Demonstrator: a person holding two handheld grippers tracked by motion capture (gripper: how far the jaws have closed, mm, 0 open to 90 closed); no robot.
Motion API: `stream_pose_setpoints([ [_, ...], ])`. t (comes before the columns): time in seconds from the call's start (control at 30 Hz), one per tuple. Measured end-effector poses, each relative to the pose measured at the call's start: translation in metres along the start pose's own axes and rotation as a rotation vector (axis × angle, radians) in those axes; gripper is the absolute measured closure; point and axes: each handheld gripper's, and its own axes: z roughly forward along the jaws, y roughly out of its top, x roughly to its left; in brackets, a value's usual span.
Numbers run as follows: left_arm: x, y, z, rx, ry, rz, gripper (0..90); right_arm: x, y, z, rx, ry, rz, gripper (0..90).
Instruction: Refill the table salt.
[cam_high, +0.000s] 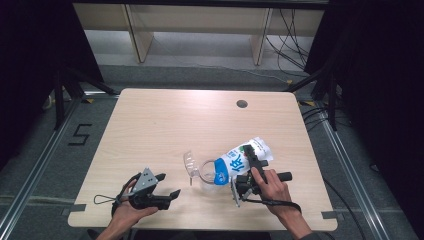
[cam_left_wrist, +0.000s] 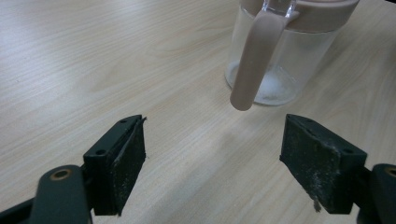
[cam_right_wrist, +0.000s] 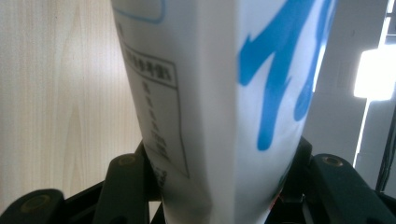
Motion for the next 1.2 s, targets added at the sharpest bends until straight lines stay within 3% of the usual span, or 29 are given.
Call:
stream_pose_setpoints([
  [0.17,-0.0001,0.0000,0.0000,0.000,0.000,0.000,21.7,0.0014,0.0000,-0.0007,0.006,0.001,0.016,51.4],
  [1.1,0.0004,0.0002,0.0003,0.006,0.000,0.010,21.7,0.0007,-0.0003,-0.0016,0.012,-0.004,0.006,52.1],
  [1.17,-0.0001,0.0002,0.0006,0.000,-0.001,0.005,21.7,0.0017,0.0002,-0.0036,0.039,0.007,0.024,52.1],
  [1.2,0.0003,0.0002,0.0004,0.004,0.000,0.009,21.7,0.0007,0.0001,-0.0028,0.027,0.002,0.009,52.2],
])
